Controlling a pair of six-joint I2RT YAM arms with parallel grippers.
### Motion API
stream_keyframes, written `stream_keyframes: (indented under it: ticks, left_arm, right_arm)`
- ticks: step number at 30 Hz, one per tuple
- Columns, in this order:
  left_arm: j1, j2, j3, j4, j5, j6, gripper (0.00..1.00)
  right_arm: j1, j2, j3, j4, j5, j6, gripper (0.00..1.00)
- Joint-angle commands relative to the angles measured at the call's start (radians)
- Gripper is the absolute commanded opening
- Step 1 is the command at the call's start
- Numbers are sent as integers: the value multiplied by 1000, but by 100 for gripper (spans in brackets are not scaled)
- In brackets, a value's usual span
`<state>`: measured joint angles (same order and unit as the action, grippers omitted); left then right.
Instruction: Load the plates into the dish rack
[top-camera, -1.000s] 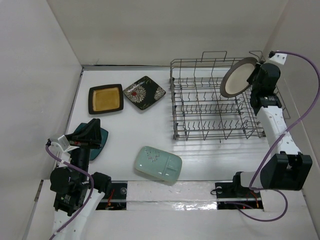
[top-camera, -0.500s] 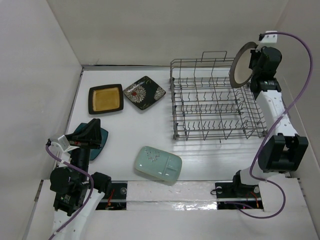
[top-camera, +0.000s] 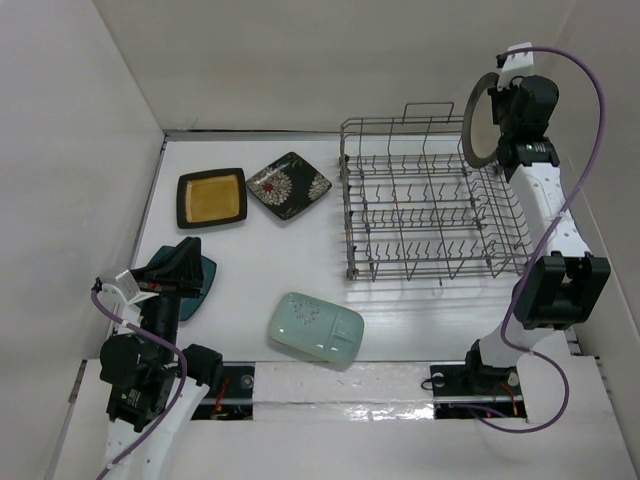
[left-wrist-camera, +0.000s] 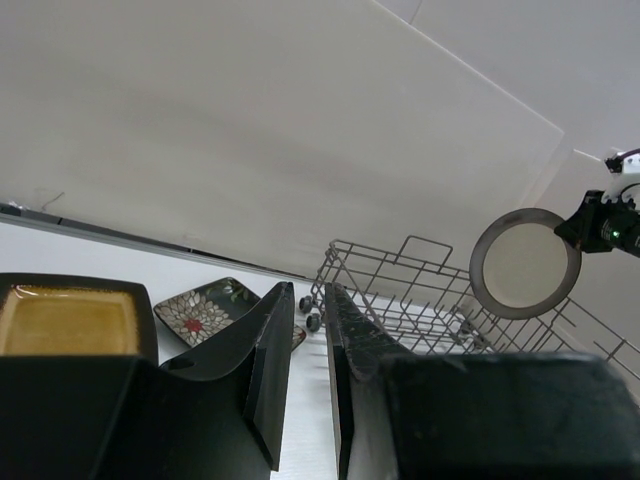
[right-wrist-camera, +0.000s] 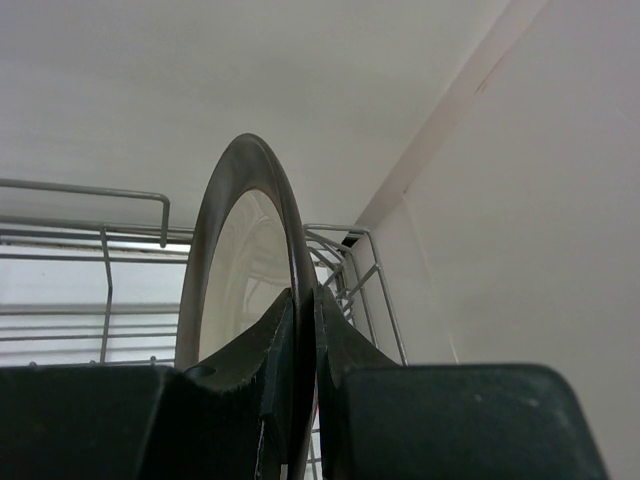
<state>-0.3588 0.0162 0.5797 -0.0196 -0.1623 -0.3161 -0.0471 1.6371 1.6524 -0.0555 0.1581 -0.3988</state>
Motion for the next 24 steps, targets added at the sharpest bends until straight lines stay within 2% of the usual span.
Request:
stream_keyframes:
  ticks: [1,8,15,24]
  left_arm:
    - [-16,-41,5,40,-2,-1,17]
    - [-16,-38,5,40,-3,-3,17]
    - [-16,-25,3,41,3,-3,16]
    - [-16,10,3,43,-6,0,17]
  right_arm:
    - [21,-22,23,177,14,-54,0]
    - [39,-5,-40,189,12,-58,0]
    - [61,-5,-157,270,90,-103,0]
    - [61,16,-301,371,64,-25,0]
